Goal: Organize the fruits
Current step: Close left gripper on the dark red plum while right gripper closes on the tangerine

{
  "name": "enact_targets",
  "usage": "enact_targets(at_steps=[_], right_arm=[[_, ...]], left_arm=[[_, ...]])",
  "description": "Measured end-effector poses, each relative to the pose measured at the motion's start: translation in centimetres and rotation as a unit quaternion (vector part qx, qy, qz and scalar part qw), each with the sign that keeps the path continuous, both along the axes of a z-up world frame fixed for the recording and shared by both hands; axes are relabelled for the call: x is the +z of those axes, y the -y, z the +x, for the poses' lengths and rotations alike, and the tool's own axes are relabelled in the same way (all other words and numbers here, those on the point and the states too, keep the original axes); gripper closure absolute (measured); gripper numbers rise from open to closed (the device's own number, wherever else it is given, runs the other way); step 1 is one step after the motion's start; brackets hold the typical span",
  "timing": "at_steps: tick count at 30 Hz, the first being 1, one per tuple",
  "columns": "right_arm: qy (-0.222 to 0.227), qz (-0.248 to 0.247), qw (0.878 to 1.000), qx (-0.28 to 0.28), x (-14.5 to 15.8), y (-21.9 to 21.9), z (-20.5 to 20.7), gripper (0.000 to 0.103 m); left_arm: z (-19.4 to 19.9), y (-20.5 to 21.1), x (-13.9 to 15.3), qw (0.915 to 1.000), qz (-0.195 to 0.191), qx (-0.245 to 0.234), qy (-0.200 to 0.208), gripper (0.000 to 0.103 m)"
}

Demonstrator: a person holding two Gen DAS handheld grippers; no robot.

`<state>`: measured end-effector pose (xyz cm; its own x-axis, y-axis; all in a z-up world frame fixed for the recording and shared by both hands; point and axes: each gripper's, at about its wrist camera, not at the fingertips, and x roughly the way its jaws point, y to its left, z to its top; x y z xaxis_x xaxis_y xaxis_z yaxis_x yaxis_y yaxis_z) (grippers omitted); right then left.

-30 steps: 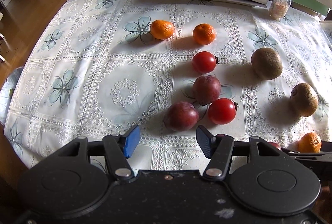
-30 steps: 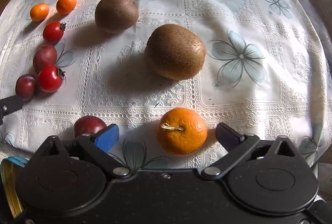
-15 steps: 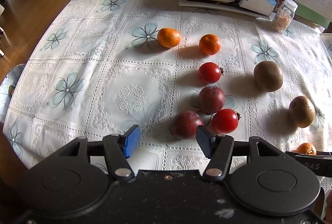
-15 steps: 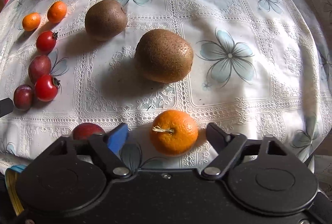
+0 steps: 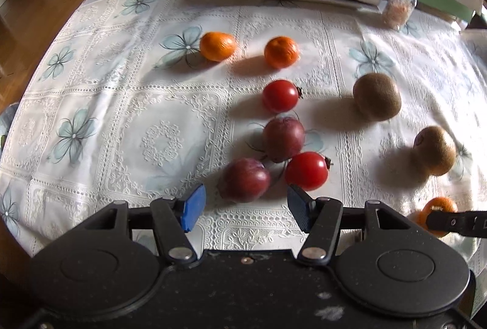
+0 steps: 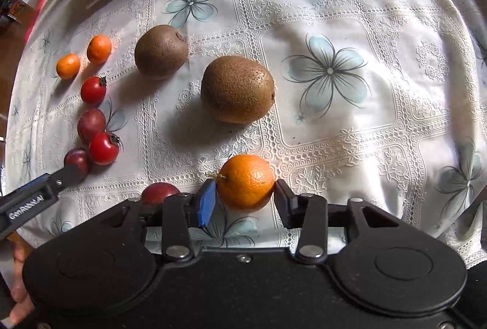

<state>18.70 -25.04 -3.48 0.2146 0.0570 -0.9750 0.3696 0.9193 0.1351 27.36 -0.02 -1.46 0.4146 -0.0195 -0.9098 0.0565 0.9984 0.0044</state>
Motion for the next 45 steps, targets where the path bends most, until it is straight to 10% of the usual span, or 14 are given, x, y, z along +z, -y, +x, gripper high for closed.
enact_targets(at_steps=[19,36,45], right_arm=[[0.032,-0.015,0.999,-0.003,-0.4,-0.9,0.7,0.053],[0.058,-0.007,0.998,-0.007,1.0,-0.5,-0.2,0.054],[0.055,-0.021,0.998,-0.001,0.7,-0.7,-0.7,0.054]], left_arm=[[1.8,-0.3,-2.0,0.9994,-0.011,0.021,-0.023,0.043],[0.8,-1.8,-0.5,0.9972,-0.062,0.035,-0.023,0.094],[1.1,-2.9,-0.1,0.9938,-0.086,0.069,-0.013,0.065]])
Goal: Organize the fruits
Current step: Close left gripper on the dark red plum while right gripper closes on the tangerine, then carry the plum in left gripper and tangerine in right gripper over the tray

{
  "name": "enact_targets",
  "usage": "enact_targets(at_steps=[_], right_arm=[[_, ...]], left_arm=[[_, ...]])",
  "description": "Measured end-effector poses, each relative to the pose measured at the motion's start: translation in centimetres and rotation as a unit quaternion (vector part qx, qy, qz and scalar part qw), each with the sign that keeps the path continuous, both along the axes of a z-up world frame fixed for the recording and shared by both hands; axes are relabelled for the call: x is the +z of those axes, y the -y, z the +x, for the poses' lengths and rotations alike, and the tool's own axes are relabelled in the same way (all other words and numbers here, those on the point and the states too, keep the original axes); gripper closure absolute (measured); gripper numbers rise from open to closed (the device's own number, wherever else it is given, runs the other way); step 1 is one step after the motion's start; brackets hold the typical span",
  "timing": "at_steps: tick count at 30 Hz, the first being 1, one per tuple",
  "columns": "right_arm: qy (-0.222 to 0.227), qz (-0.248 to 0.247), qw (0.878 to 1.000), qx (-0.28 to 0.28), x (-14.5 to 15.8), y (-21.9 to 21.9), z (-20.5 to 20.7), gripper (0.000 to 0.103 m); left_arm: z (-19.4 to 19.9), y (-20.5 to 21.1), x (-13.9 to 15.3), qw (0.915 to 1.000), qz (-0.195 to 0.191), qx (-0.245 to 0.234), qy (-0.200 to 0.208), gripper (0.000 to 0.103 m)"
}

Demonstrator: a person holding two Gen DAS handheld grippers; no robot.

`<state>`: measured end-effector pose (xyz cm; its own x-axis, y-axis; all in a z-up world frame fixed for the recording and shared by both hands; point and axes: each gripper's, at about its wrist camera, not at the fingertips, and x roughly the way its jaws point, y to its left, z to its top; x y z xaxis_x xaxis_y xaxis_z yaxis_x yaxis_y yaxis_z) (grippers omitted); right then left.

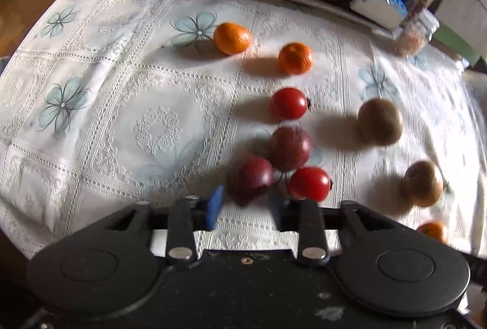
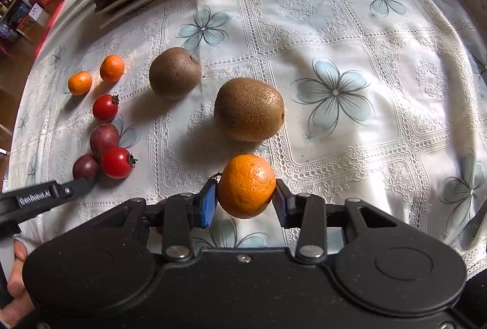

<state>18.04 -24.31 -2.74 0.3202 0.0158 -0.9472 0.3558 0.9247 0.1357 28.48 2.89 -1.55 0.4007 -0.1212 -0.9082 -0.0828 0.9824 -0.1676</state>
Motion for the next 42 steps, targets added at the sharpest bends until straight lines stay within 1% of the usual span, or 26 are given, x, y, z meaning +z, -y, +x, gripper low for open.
enact_targets(at_steps=[4,6,8,10,13,17,21,25,28,31,34,39,42], right_arm=[[-0.009,0.004,1.0,0.0,-0.4,0.2,0.0,0.054],[-0.011,0.01,1.0,-0.004,-0.4,0.3,0.1,0.054],[-0.012,0.011,1.0,-0.006,-0.3,0.4,0.2,0.054],[-0.012,0.008,1.0,-0.005,-0.3,0.4,0.2,0.054],[-0.014,-0.002,1.0,-0.001,-0.4,0.1,0.3,0.054],[-0.018,0.0,1.0,0.008,-0.5,-0.4,0.4,0.054],[-0.015,-0.004,1.0,0.015,-0.2,-0.8,0.3,0.054],[-0.003,-0.002,1.0,0.019,0.7,-1.0,0.0,0.054],[0.014,-0.001,1.0,0.025,1.8,-1.2,-0.8,0.054],[0.042,-0.006,0.998,0.038,3.1,-1.8,-2.0,0.054],[0.072,-0.018,0.996,0.042,4.4,-2.9,-4.2,0.054],[0.094,-0.006,0.994,0.047,4.9,-4.1,-9.1,0.054],[0.091,-0.003,0.995,0.044,4.3,-4.7,-12.0,0.054]], left_arm=[[0.6,0.0,-0.2,0.9999,-0.004,0.005,0.009,0.064],[0.8,0.4,-0.5,1.0,-0.006,0.002,0.005,0.064],[0.9,1.0,-0.8,0.9999,-0.004,-0.01,-0.002,0.064],[1.0,1.6,-1.0,0.9997,0.006,-0.024,-0.006,0.064],[1.2,2.2,-1.3,0.9991,0.029,-0.029,0.0,0.064],[1.4,2.7,-2.1,0.9988,0.029,-0.036,-0.014,0.066],[1.0,2.5,-1.8,0.999,0.03,-0.032,-0.001,0.066],[0.0,2.3,-0.6,0.9991,0.021,-0.035,0.008,0.067],[-1.9,2.2,0.8,0.9986,0.016,-0.047,0.016,0.067],[-4.8,2.1,2.3,0.997,0.018,-0.066,0.038,0.067],[-8.3,1.4,3.2,0.9961,0.009,-0.066,0.058,0.067],[-14.1,0.2,3.3,0.9958,-0.022,-0.06,0.066,0.067],[-16.9,0.0,2.9,0.9954,-0.017,-0.067,0.066,0.067]])
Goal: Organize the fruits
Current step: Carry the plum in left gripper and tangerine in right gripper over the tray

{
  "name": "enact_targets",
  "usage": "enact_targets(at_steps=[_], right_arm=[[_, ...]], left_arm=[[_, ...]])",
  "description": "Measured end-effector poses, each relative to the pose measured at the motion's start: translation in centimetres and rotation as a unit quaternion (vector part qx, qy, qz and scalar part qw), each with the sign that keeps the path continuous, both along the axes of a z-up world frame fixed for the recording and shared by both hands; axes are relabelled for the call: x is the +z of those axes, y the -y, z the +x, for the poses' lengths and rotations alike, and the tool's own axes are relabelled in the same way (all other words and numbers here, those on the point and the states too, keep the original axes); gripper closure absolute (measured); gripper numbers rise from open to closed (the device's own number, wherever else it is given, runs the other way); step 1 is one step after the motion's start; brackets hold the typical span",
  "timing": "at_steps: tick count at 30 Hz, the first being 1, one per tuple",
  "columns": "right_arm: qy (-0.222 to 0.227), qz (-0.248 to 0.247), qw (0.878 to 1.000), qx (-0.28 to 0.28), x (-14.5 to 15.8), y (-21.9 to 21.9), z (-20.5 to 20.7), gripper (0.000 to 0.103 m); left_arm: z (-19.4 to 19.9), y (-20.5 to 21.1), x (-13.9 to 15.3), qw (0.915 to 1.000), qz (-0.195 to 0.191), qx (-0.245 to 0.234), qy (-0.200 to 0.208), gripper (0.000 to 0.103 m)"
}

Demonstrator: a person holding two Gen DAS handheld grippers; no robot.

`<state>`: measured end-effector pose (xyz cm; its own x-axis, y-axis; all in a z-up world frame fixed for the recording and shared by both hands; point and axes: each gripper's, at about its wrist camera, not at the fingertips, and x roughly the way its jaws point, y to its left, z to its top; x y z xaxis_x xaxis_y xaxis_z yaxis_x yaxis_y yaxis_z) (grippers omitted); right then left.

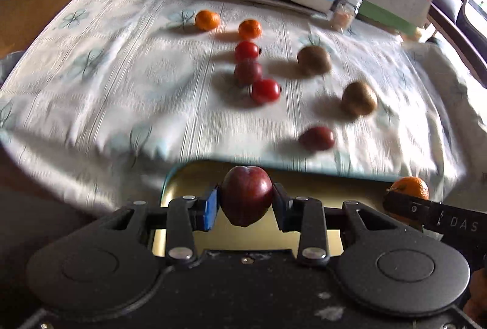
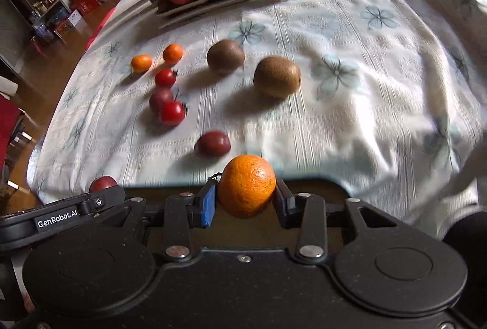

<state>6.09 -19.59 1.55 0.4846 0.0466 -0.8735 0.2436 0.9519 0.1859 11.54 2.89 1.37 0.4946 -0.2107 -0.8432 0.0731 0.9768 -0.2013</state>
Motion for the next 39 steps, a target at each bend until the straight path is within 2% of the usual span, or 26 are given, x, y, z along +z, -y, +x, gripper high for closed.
enact_targets(at_steps=[4,8,16,21,26,32,39], right_arm=[[-0.018,-0.016,1.0,-0.007,-1.2,-1.1,-2.9,0.054],[-0.018,-0.036,0.999,-0.002,-1.5,-2.2,-5.0,0.054],[-0.024,-0.04,0.999,-0.01,-2.2,-2.9,-6.9,0.054],[-0.019,-0.055,0.998,0.0,-2.2,-3.6,-7.0,0.054],[-0.023,-0.056,0.998,0.002,-2.5,-3.8,-6.8,0.054],[-0.001,-0.082,0.997,0.01,-1.8,-4.3,-7.1,0.054],[-0.02,-0.084,0.996,0.01,-1.9,-4.1,-6.5,0.053]], left_arm=[[-2.7,0.4,-0.6,0.9999,0.008,-0.013,-0.005,0.067],[-5.0,1.1,-1.0,0.9993,0.026,-0.026,-0.002,0.067],[-7.8,1.7,-2.1,0.9985,0.044,-0.033,-0.004,0.067],[-8.1,2.3,-2.3,0.9962,0.075,-0.041,0.012,0.066],[-7.5,2.1,-2.8,0.9972,0.062,-0.039,-0.013,0.066],[-7.5,2.2,-2.4,0.9978,0.056,-0.036,0.002,0.067],[-7.6,2.2,-2.4,0.998,0.056,-0.03,0.004,0.067]])
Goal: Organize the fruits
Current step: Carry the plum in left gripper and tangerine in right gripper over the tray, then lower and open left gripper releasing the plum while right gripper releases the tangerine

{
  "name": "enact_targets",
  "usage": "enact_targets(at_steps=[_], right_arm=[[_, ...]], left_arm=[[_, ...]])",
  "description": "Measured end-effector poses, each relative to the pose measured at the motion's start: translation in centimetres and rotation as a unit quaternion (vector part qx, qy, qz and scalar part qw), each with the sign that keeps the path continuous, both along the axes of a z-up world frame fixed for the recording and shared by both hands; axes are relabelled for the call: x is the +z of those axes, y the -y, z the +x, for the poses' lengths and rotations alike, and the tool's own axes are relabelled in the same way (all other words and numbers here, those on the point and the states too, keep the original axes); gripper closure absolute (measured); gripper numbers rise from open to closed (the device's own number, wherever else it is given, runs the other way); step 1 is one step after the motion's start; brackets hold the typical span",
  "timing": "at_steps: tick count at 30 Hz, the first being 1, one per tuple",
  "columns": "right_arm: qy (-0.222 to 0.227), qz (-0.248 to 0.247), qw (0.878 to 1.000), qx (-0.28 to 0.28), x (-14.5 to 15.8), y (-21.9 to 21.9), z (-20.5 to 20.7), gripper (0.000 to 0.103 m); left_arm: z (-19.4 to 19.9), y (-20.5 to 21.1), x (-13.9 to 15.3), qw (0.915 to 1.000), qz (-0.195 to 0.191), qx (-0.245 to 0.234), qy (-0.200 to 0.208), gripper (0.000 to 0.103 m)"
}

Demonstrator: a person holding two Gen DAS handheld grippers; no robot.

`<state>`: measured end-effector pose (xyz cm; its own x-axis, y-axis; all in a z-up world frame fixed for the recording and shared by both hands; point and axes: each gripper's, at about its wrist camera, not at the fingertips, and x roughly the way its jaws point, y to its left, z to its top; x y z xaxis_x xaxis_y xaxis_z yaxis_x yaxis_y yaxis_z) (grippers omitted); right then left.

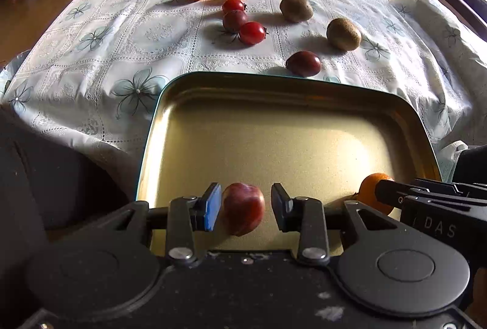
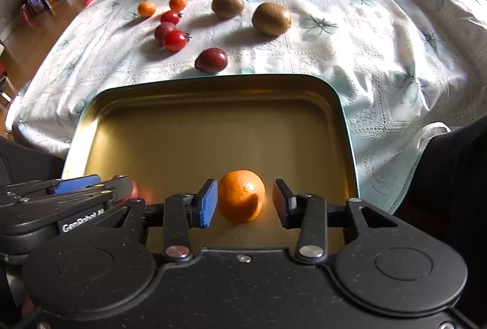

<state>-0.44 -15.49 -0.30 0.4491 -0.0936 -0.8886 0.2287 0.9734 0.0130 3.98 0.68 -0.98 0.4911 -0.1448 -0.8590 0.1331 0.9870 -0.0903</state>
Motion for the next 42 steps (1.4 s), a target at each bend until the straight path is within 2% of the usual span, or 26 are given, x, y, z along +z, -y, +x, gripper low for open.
enact_targets(at_steps=[7,9,14,19,25,28,33,37,42], right_arm=[[-0.008,0.021,1.0,-0.02,0.1,1.2,0.2,0.052],[-0.015,0.025,1.0,-0.011,0.1,1.2,0.4,0.052],[-0.026,-0.001,1.0,0.018,-0.1,0.2,0.6,0.048],[-0.061,0.027,0.997,0.038,-1.1,0.0,1.2,0.049],[0.02,-0.081,0.996,0.041,1.1,-1.6,-0.1,0.048],[0.031,-0.122,0.992,0.017,1.7,-1.4,0.0,0.042],[-0.016,-0.059,0.998,0.033,1.0,0.2,1.1,0.044],[-0.041,-0.051,0.998,0.024,0.6,0.7,1.3,0.044],[-0.062,-0.035,0.996,0.058,0.0,0.0,1.5,0.044]], left_arm=[[-0.3,0.0,0.7,0.9995,0.009,0.013,0.028,0.064],[-0.3,0.1,0.9,0.9991,0.014,0.023,0.032,0.063],[-0.1,-0.1,1.0,0.9982,0.018,0.05,0.027,0.061],[-0.5,0.4,1.2,0.9983,0.019,0.047,0.03,0.063],[-1.1,1.6,1.5,0.9977,0.049,0.007,0.046,0.063],[-1.4,1.8,1.8,0.9964,0.057,-0.003,0.062,0.062],[-1.1,1.4,1.9,0.9959,0.064,0.006,0.063,0.062],[-0.5,0.7,1.9,0.9982,0.045,0.001,0.04,0.062],[-0.2,0.7,1.8,0.9987,0.043,-0.009,0.024,0.062]])
